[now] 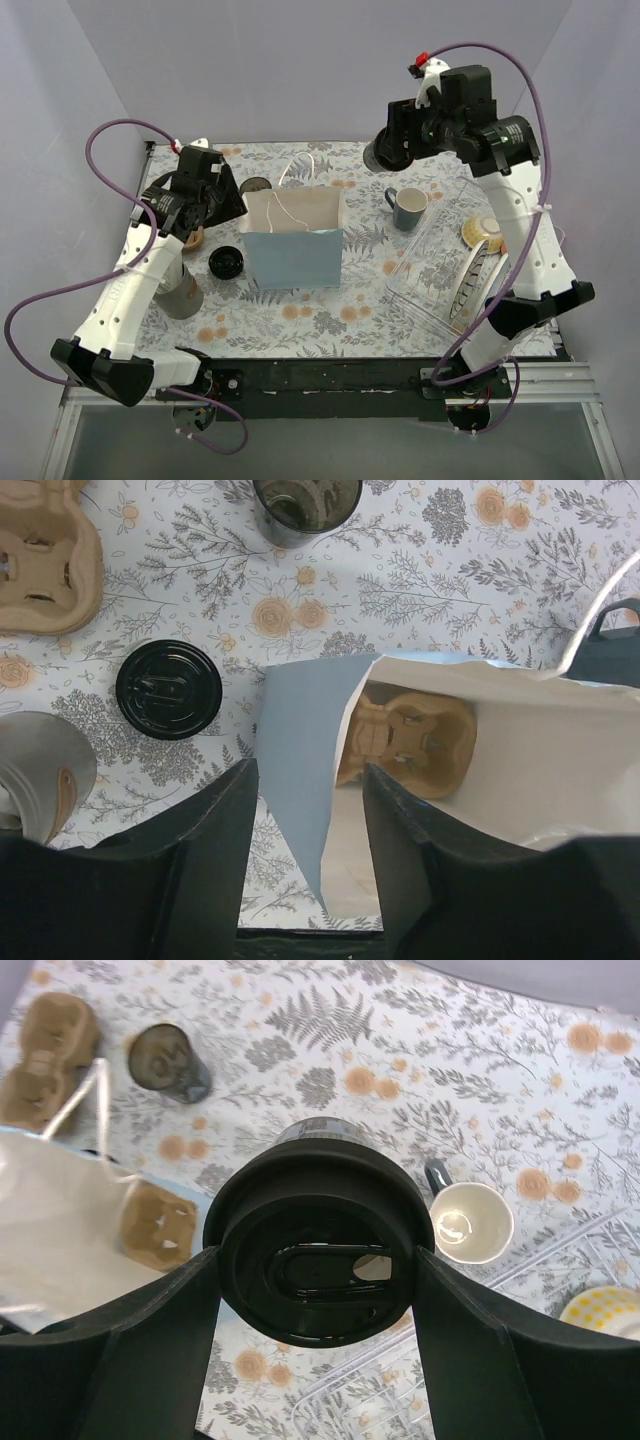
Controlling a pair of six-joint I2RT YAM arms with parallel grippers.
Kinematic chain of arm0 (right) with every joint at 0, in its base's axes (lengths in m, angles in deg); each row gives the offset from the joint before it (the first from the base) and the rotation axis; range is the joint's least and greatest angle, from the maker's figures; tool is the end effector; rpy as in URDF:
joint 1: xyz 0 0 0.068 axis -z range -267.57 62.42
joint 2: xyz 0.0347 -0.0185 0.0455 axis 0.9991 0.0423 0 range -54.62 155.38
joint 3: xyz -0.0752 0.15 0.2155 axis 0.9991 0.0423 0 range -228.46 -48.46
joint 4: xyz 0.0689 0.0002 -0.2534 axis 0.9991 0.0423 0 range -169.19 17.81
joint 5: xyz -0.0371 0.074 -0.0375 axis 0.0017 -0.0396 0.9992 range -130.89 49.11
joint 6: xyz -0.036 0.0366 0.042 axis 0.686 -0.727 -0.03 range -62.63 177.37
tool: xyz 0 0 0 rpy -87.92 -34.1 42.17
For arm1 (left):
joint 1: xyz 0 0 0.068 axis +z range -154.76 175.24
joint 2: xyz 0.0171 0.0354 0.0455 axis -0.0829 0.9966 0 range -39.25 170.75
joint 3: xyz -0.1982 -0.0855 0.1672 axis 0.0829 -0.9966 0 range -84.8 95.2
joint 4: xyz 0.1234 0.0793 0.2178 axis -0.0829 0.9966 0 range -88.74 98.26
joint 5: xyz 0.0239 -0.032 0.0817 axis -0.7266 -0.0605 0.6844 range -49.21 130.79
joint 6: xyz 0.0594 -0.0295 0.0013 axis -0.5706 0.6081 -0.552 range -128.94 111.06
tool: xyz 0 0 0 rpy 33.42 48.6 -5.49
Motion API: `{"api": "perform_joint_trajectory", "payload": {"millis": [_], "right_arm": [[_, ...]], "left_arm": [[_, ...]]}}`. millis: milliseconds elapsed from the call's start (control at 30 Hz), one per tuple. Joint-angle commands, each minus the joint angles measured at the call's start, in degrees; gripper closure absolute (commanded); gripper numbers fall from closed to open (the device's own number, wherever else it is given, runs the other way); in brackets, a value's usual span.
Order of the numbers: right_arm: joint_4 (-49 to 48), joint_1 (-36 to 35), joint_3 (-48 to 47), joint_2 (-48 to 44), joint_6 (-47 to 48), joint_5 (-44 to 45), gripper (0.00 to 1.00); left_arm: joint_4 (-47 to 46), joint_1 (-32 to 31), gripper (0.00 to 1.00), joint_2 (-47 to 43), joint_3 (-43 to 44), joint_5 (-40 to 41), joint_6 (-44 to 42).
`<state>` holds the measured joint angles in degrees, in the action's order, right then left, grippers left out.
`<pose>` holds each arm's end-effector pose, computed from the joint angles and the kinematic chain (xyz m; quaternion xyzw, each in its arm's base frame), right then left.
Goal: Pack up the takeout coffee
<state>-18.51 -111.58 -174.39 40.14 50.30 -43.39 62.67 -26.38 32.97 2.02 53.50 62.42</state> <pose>0.3020 0.1370 0.4934 -0.1380 0.8527 0.1530 0.4801 0.2350 -0.0807 0.3939 -0.4255 0.8213 -0.1945 0.3265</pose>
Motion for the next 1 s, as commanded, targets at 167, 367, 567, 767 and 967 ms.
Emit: {"api": "perform_joint_trajectory", "payload": {"millis": [167,367,567,767,967], "right_arm": [[-12.50,0.19,6.91,-11.87,-1.63,-14.10,0.59],[-14.63,-1.48,7.89,-12.76,-0.93,-16.74,0.60],[-14.90,-5.25,9.82,-12.50,3.72,-16.92,0.60],[-12.08,-12.11,9.73,-11.53,8.90,-13.67,0.60],[-11.29,-17.65,15.26,-13.46,12.95,-6.99,0.60]], "left_arm": [[-3.13,3.52,0.53,-1.38,-3.94,-4.35,-0.77],[-6.30,4.05,0.56,-1.13,-4.56,-8.31,-2.35],[-10.60,4.05,0.91,-2.09,-5.70,-12.09,-3.41],[-17.63,4.05,1.00,-4.90,-9.92,-20.34,-6.31],[-26.06,3.96,1.00,-9.20,-13.87,-25.27,-8.68]]}}
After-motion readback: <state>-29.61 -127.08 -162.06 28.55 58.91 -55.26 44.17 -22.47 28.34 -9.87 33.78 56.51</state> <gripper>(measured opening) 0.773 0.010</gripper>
